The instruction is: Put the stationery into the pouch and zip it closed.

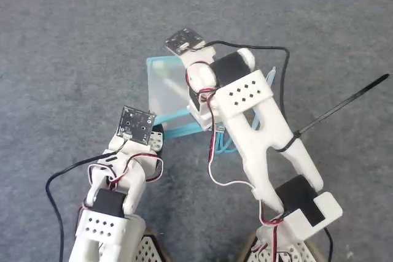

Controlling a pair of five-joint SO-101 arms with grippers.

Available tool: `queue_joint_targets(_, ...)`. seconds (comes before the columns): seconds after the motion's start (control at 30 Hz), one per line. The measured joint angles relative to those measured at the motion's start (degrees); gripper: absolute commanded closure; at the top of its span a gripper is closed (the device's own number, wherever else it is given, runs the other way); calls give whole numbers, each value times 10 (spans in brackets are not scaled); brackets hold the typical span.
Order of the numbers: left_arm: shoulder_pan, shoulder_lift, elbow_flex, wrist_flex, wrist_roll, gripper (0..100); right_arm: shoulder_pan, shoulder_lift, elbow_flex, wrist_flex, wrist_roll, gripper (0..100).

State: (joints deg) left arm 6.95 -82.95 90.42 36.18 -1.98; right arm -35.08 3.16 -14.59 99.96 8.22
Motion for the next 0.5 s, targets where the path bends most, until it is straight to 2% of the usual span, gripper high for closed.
queue_joint_targets(0.17,0,0,0,0,0,988,-5,-21,-23,-7,-1,728)
queue_joint_targets(0.3,6,0,0,0,-4,988,-3,-105,-25,-8,0,728)
queue_joint_targets(0.4,8,0,1,0,-5,988,42,-168,-23,-8,0,729)
queue_joint_targets(0.5,8,0,1,0,-5,988,134,-193,2,-18,-2,729)
